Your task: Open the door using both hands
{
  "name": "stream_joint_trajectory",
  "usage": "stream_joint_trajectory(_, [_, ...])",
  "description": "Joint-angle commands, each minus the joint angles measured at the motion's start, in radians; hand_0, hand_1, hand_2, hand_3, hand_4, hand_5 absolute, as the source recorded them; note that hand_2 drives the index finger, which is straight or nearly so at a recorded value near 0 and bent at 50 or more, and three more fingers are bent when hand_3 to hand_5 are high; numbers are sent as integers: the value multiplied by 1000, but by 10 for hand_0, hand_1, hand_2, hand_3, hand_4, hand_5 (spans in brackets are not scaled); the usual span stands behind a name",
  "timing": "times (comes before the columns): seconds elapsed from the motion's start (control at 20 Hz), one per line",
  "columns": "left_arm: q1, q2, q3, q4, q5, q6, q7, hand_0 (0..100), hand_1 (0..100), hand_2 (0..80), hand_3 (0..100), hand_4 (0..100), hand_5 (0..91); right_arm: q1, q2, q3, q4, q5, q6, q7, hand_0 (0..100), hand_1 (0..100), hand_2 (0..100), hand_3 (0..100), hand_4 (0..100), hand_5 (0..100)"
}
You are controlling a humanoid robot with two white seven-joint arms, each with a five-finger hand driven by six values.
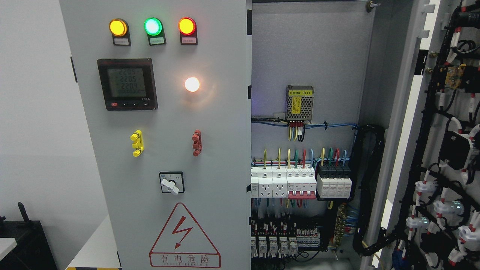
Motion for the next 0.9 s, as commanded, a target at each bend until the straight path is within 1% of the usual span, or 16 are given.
stream_joint_trajectory(0.0, [0,0,-1,-3,1,0,0,0,0,0,0,43,0,-49,-65,39,-94,0,-11,0,0,0,0,0,0,0])
stream_joint_trajectory(0.1, [0,0,-1,-3,1,0,0,0,0,0,0,43,0,-50,-65,40,-120,0,-11,0,0,0,0,0,0,0])
stream_joint_trajectory(0.25, [0,0,-1,-3,1,0,0,0,0,0,0,43,0,-81,-62,37,-142,0,-13,0,0,0,0,0,0,0])
stream_joint_trajectory(0.35, [0,0,-1,-3,1,0,0,0,0,0,0,43,0,-86,-63,37,-165,0,-14,0,0,0,0,0,0,0])
stream_joint_trajectory(0.6, [0,0,-1,-3,1,0,0,0,0,0,0,43,0,-115,-63,45,-194,0,-37,0,0,0,0,0,0,0])
stream_joint_trajectory(0.7, [0,0,-1,-3,1,0,0,0,0,0,0,43,0,-115,-63,48,-220,0,-53,0,0,0,0,0,0,0])
stream_joint_trajectory(0.85, [0,0,-1,-2,1,0,0,0,0,0,0,43,0,-131,-59,54,-226,0,-56,0,0,0,0,0,0,0])
